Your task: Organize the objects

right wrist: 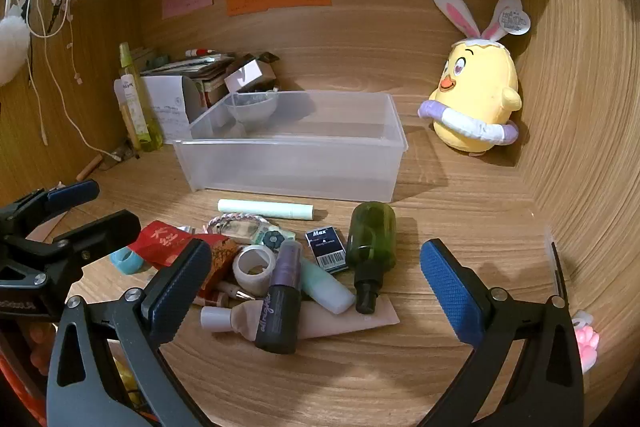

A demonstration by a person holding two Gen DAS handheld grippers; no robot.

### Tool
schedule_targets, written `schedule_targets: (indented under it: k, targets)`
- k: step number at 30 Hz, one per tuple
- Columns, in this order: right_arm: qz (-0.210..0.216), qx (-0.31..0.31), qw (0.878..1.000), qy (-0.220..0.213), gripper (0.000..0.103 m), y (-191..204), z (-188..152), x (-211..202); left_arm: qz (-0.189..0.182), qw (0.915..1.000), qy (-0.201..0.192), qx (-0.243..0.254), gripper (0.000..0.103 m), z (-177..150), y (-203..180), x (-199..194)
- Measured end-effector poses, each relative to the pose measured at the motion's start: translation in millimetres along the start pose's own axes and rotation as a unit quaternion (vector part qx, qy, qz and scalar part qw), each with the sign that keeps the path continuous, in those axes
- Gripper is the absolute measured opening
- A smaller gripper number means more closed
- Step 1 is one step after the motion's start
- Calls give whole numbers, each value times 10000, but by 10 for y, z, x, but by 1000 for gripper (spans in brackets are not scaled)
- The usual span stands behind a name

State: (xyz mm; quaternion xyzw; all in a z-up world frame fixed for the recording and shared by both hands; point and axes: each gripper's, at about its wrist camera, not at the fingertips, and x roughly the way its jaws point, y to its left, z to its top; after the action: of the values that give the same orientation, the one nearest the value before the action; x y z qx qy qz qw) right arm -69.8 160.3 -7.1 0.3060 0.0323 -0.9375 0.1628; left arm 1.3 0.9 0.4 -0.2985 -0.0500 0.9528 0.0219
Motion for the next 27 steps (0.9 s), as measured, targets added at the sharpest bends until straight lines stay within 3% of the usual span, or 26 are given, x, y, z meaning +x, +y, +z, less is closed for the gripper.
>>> schedule_targets:
  k: [27]
  targets:
    - [20, 64, 10000, 43, 103, -35, -22, 17, -16, 10000, -2, 15, 103, -18, -15, -22]
